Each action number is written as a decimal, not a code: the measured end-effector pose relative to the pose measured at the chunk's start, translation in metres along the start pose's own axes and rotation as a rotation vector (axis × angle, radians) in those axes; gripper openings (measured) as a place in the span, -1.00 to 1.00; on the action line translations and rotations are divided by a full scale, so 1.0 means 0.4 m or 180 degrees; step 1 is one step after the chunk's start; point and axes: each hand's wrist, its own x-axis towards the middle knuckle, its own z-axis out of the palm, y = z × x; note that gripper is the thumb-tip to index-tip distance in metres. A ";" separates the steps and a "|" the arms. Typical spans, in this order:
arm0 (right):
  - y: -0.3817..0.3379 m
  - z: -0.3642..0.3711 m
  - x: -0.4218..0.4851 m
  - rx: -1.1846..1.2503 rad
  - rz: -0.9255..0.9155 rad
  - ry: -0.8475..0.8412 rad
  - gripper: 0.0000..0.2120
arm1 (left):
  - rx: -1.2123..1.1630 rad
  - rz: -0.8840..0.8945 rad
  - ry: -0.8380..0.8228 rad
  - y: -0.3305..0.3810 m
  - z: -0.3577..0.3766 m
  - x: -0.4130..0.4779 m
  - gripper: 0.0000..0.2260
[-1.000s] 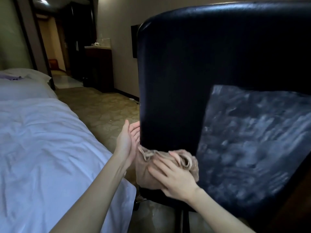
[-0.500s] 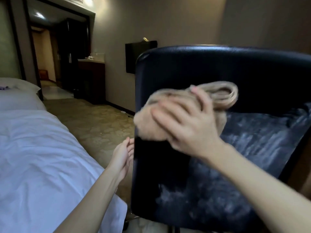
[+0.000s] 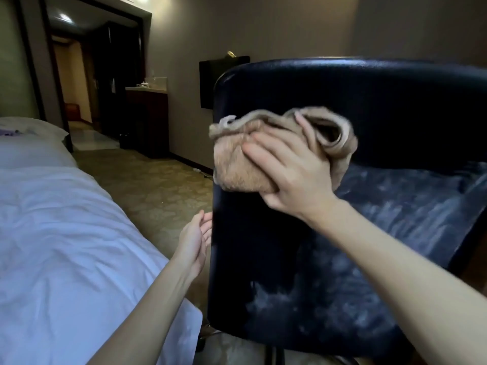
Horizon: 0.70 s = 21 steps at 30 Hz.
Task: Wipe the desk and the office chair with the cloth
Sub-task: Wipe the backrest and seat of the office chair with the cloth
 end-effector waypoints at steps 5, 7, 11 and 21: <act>-0.126 0.087 -0.155 0.0420 0.0197 -0.0386 -0.40 | -0.0338 0.0072 0.0005 -0.017 0.003 -0.003 -0.73; -0.168 0.110 -0.210 0.0582 0.0252 -0.0629 -0.35 | -0.0445 0.0065 -0.0058 -0.018 0.001 -0.008 -0.72; -0.251 0.138 -0.342 0.0852 0.0171 -0.1552 -0.28 | -0.0534 -0.0116 -0.0199 -0.023 -0.014 0.003 -0.62; -0.285 0.075 -0.417 0.0712 -0.0443 -0.2041 -0.56 | 0.1343 0.1114 0.0205 -0.040 0.015 -0.037 -0.52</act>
